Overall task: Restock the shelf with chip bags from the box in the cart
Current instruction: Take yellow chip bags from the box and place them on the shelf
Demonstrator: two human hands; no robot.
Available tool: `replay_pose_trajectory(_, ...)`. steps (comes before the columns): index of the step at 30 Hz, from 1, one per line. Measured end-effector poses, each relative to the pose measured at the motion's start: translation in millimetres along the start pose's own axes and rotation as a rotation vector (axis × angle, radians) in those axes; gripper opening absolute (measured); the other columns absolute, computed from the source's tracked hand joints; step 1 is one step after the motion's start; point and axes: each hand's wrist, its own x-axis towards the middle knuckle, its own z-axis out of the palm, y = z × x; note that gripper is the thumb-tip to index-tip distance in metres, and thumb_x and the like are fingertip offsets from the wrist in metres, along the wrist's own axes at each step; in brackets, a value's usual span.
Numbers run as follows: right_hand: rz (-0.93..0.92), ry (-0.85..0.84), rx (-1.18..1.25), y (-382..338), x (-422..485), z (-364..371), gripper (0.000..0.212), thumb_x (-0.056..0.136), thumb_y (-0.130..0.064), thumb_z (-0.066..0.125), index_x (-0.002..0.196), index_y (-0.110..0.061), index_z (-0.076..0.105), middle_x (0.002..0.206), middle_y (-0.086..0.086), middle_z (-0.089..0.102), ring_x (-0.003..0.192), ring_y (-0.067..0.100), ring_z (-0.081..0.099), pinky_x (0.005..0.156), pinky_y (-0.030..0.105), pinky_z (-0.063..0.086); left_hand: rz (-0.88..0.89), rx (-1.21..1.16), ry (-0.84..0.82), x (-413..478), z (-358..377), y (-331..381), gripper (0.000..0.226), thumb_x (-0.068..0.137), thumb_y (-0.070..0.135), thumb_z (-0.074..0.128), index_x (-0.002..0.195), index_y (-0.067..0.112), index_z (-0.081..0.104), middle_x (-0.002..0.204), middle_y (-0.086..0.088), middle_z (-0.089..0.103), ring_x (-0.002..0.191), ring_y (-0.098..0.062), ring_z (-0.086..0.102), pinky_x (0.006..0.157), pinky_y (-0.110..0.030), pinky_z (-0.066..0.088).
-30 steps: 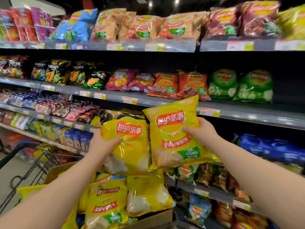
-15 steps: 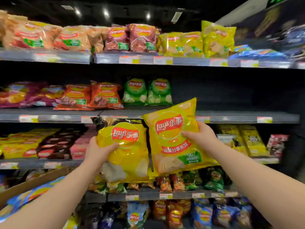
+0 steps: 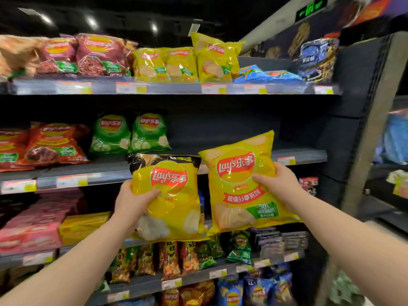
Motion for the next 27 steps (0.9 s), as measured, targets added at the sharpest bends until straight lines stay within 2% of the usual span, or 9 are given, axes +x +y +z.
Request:
replay_pose_trajectory(3, -0.002, 0.017, 0.019, 7.9, 20.8, -9.5, 0.041, 0.083, -0.023, 0.070, 0.121, -0.015, 0.056, 0.109, 0.006, 0.066, 0.088, 0.022, 0.063, 0.068, 0.031, 0.050, 0.013, -0.005, 0.013, 16.5, 10.8, 7.6, 0.063, 0.074, 0.024, 0.080, 0.127, 0.014, 0.047, 0.113, -0.007, 0.061, 0.098, -0.028, 0.061, 0.088, -0.043, 0.051)
replay_pose_trajectory(6, -0.005, 0.023, 0.032, 14.1, 47.2, -12.5, 0.044, 0.083, -0.026, 0.070, 0.123, -0.016, 0.054, 0.108, 0.004, 0.065, 0.086, 0.020, 0.064, 0.065, 0.029, 0.050, 0.037, -0.044, 0.013, 39.2, 20.1, 15.0, 0.054, 0.078, 0.017, 0.077, 0.123, 0.016, 0.046, 0.109, -0.006, 0.059, 0.095, -0.027, 0.058, 0.080, -0.039, 0.048)
replay_pose_trajectory(9, -0.023, 0.030, 0.054, 12.8, 77.8, -11.9, 0.046, 0.084, -0.026, 0.069, 0.125, -0.016, 0.050, 0.097, -0.001, 0.062, 0.077, 0.012, 0.061, 0.060, 0.026, 0.048, 0.048, -0.059, 0.006, 74.9, 27.0, 23.6, 0.061, 0.076, 0.018, 0.078, 0.127, 0.013, 0.045, 0.118, -0.012, 0.060, 0.103, -0.033, 0.061, 0.086, -0.048, 0.051)
replay_pose_trajectory(13, -0.075, 0.044, -0.008, 5.9, 126.7, -4.5, 0.038, 0.085, -0.027, 0.068, 0.118, -0.021, 0.051, 0.102, -0.001, 0.060, 0.074, 0.008, 0.055, 0.058, 0.020, 0.042, 0.087, -0.046, 0.052, 126.1, 37.9, 34.9, 0.062, 0.074, 0.023, 0.080, 0.127, 0.014, 0.047, 0.119, -0.012, 0.059, 0.105, -0.034, 0.059, 0.091, -0.052, 0.049)
replay_pose_trajectory(15, -0.077, 0.041, -0.004, 0.5, 156.3, 3.1, 0.035, 0.084, -0.029, 0.069, 0.112, -0.024, 0.049, 0.106, 0.001, 0.063, 0.085, 0.016, 0.062, 0.073, 0.032, 0.053, 0.097, -0.075, 0.054, 150.7, 43.8, 38.1, 0.062, 0.075, 0.022, 0.079, 0.127, 0.014, 0.046, 0.118, -0.011, 0.059, 0.104, -0.034, 0.059, 0.091, -0.052, 0.049)
replay_pose_trajectory(17, -0.066, 0.023, 0.024, -5.6, 186.0, 14.7, 0.038, 0.082, -0.029, 0.071, 0.114, -0.021, 0.053, 0.104, 0.003, 0.065, 0.093, 0.025, 0.066, 0.086, 0.045, 0.054, 0.093, -0.093, 0.046, 174.9, 47.3, 42.2, 0.063, 0.074, 0.023, 0.079, 0.127, 0.015, 0.046, 0.119, -0.012, 0.060, 0.104, -0.035, 0.060, 0.091, -0.055, 0.049)
replay_pose_trajectory(23, -0.037, -0.043, 0.151, -10.3, 265.7, 60.4, 0.039, 0.080, -0.029, 0.073, 0.113, -0.016, 0.057, 0.104, 0.009, 0.069, 0.092, 0.029, 0.068, 0.088, 0.051, 0.054, 0.128, -0.158, 0.120, 239.6, 51.2, 43.5, 0.051, 0.077, 0.019, 0.077, 0.118, 0.015, 0.047, 0.116, -0.013, 0.061, 0.100, -0.036, 0.062, 0.090, -0.054, 0.050)
replay_pose_trajectory(27, -0.049, -0.078, 0.210, -9.8, 308.7, 88.7, 0.043, 0.080, -0.026, 0.074, 0.117, -0.013, 0.057, 0.106, 0.011, 0.069, 0.092, 0.030, 0.069, 0.087, 0.051, 0.054, 0.080, -0.189, 0.183, 258.7, 43.8, 33.3, 0.054, 0.074, 0.021, 0.079, 0.118, 0.015, 0.049, 0.117, -0.014, 0.062, 0.101, -0.038, 0.063, 0.089, -0.057, 0.050)
